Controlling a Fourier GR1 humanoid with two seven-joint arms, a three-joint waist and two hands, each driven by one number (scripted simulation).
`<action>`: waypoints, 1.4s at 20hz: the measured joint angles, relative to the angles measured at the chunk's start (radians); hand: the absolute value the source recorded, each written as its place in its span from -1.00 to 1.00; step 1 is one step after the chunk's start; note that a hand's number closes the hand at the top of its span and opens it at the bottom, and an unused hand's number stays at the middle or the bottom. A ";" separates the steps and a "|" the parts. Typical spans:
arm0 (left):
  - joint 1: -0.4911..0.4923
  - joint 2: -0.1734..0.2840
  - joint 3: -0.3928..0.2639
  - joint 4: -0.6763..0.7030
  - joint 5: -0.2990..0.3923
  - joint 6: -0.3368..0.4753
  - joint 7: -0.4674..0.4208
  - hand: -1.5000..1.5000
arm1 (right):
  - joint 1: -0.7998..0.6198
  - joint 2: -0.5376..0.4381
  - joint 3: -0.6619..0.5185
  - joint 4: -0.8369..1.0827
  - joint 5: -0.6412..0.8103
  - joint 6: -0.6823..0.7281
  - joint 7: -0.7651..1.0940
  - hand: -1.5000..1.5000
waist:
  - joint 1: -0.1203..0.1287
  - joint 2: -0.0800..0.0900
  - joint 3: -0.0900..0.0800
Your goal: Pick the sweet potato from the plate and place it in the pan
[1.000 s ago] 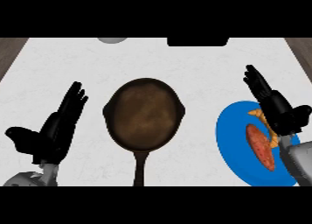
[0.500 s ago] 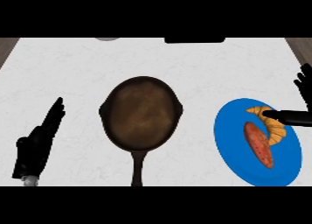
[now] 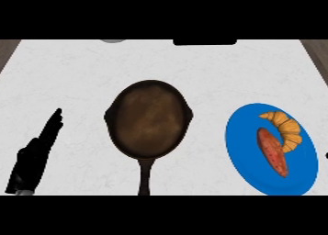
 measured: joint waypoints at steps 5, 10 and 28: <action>-0.021 -0.019 -0.007 0.011 -0.026 -0.007 0.007 0.00 | -0.023 -0.100 0.024 -0.045 0.002 0.164 0.067 -1.00 | 0.015 0.003 0.000; -0.031 -0.039 -0.007 0.015 -0.044 -0.013 0.018 0.00 | -0.108 -0.140 0.057 -0.105 -0.037 0.313 0.187 -1.00 | 0.027 0.005 0.001; -0.018 -0.088 0.051 0.039 -0.092 -0.081 -0.008 0.00 | -0.454 0.031 0.250 -0.069 0.019 0.582 0.661 -1.00 | 0.034 0.006 0.001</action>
